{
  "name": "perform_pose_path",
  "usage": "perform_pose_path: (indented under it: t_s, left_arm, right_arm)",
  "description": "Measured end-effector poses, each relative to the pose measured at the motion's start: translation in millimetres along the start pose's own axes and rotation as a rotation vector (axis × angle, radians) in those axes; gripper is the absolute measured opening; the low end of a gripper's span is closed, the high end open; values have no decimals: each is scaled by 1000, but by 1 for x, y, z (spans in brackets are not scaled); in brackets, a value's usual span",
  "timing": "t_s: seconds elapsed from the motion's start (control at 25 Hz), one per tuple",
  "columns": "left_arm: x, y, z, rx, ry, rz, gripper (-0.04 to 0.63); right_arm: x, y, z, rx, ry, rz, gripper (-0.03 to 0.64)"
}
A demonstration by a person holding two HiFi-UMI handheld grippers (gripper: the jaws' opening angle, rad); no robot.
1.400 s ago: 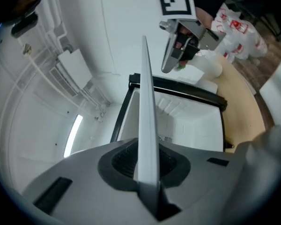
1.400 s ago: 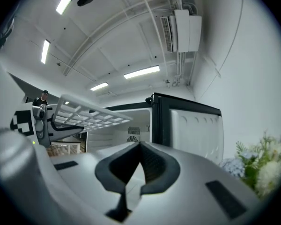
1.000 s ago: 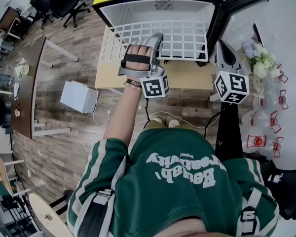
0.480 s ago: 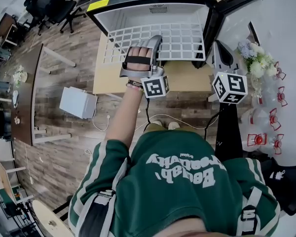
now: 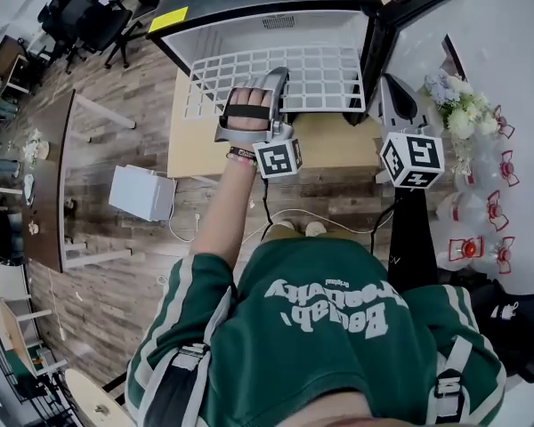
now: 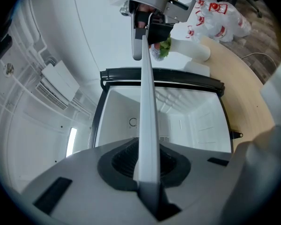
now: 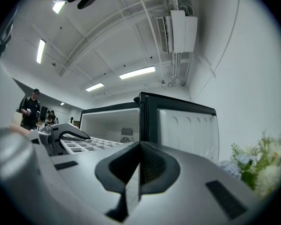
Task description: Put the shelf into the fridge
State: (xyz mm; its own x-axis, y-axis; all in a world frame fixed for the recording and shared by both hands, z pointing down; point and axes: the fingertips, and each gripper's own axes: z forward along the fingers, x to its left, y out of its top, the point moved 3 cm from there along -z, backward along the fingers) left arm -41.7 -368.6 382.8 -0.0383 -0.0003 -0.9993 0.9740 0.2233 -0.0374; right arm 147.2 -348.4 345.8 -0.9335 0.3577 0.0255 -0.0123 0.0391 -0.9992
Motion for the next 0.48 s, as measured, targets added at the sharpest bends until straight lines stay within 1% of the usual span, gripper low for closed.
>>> perform_pose_path:
  t_s: [0.16, 0.36, 0.48]
  left_arm:
    - [-1, -1, 1, 13, 15, 6, 52]
    - [-1, -12, 4, 84, 41, 16, 52]
    - [0, -14, 6, 111, 43, 10, 52]
  right_arm:
    - [0, 2, 1, -3, -2, 1, 3]
    - [2, 3, 0, -5, -1, -3, 3]
    - [3, 4, -1, -6, -2, -8, 3]
